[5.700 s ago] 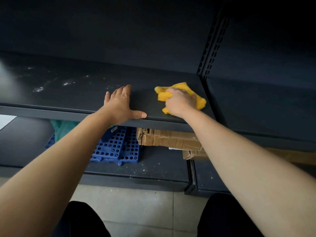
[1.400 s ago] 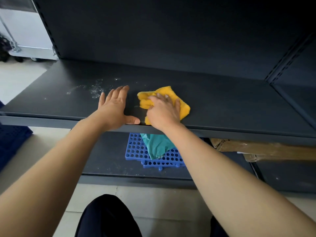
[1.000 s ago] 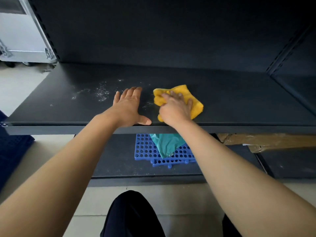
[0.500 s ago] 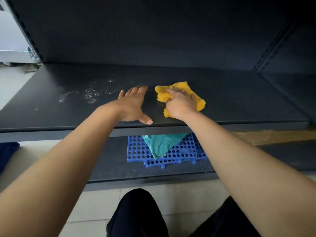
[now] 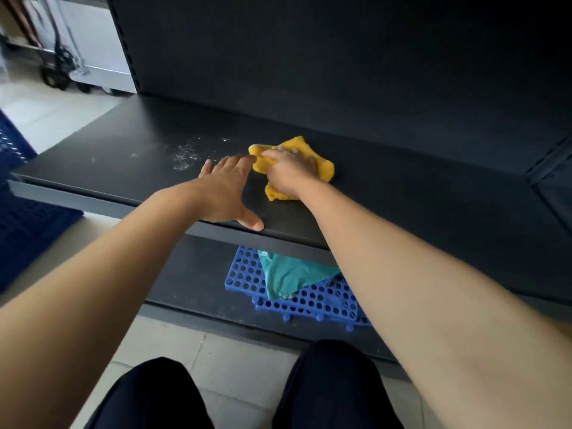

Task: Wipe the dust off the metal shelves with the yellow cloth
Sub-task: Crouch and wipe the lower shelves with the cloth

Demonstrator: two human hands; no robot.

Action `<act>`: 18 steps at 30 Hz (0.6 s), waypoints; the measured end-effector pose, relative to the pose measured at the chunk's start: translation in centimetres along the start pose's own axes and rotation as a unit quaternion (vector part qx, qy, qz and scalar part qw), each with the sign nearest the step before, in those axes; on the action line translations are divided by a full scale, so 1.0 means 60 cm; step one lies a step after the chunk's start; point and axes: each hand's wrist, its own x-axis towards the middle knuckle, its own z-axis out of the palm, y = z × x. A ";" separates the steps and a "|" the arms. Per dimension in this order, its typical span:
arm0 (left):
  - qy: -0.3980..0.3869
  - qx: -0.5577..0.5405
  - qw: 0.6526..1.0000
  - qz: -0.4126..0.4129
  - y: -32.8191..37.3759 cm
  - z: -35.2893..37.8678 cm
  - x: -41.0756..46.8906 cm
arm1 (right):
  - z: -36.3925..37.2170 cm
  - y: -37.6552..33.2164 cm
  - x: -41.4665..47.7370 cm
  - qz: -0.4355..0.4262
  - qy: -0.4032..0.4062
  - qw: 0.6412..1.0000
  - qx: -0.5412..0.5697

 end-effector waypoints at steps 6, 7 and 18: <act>-0.009 0.011 1.000 -0.028 0.006 -0.005 0.007 | 0.005 0.007 -0.010 -0.069 -0.028 0.996 0.046; -0.013 0.010 1.000 -0.026 0.005 -0.005 0.009 | 0.008 0.012 -0.009 -0.059 -0.018 0.997 0.042; 0.010 0.016 1.000 0.015 -0.078 -0.045 0.015 | 0.008 -0.005 0.016 0.109 0.003 0.991 0.073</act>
